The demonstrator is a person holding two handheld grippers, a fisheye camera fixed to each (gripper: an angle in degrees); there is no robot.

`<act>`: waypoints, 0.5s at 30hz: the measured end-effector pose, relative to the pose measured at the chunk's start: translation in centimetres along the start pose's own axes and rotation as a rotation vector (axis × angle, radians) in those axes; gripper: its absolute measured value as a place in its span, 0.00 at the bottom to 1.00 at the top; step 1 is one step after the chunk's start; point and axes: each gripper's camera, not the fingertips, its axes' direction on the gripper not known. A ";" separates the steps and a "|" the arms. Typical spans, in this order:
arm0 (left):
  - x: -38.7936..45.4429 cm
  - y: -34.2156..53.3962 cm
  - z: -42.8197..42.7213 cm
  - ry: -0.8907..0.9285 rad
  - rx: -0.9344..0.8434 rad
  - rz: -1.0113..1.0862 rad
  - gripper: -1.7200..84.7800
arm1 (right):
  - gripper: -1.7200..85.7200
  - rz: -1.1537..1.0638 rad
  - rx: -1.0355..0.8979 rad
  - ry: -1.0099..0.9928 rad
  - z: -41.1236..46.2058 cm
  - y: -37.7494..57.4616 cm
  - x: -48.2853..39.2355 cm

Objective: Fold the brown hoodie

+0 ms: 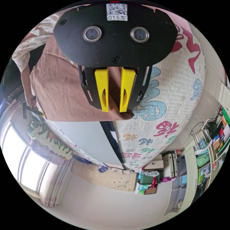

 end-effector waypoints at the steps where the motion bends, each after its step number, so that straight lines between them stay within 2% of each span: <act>1: 0.2 2.2 -1.4 0.016 0.038 0.014 0.11 | 0.10 -0.046 0.039 -0.040 -1.1 2.4 0.1; 6: 4.6 17.6 -7.1 0.284 0.313 0.152 0.12 | 0.10 -0.359 0.182 -0.263 -5.0 16.7 -2.8; 8: 7.9 26.8 -7.6 0.246 0.487 0.172 0.12 | 0.10 -0.481 0.210 -0.412 -4.4 24.7 -4.7; 10: 10.2 32.4 -7.2 0.174 0.580 0.165 0.12 | 0.10 -0.550 0.214 -0.463 -2.9 29.8 -6.0; 12: 12.0 35.8 -6.6 0.170 0.598 0.209 0.12 | 0.11 -0.602 0.247 -0.422 -1.0 34.5 -7.1; 15: 13.6 37.8 -5.9 0.198 0.558 0.339 0.12 | 0.12 -0.652 0.281 -0.248 3.4 40.1 -8.8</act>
